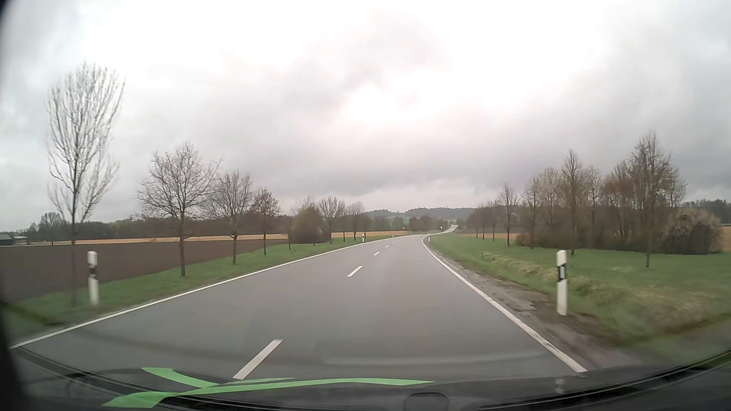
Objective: Follow the waypoints while adhering to traffic rules and regulations
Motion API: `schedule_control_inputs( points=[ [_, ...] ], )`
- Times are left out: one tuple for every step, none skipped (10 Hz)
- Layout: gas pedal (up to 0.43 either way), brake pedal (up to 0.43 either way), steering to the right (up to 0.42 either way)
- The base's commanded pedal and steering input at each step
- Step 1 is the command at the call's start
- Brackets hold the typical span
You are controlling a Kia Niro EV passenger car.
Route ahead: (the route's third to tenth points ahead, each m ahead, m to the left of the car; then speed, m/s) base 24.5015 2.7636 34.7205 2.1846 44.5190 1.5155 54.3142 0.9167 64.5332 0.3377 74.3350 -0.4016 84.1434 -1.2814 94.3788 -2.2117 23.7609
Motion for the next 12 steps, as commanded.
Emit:
schedule_control_inputs(
  points=[
    [0.177, 0.000, 0.003],
    [0.177, 0.000, 0.002],
    [0.177, 0.000, 0.003],
    [0.177, 0.000, 0.003],
    [0.177, 0.000, 0.003],
    [0.177, 0.000, 0.003],
    [0.177, 0.000, 0.003],
    [0.177, 0.000, 0.004],
    [0.189, 0.000, 0.004],
    [0.197, 0.000, 0.004],
    [0.197, 0.000, 0.004],
    [0.197, 0.000, 0.005]
  ],
)
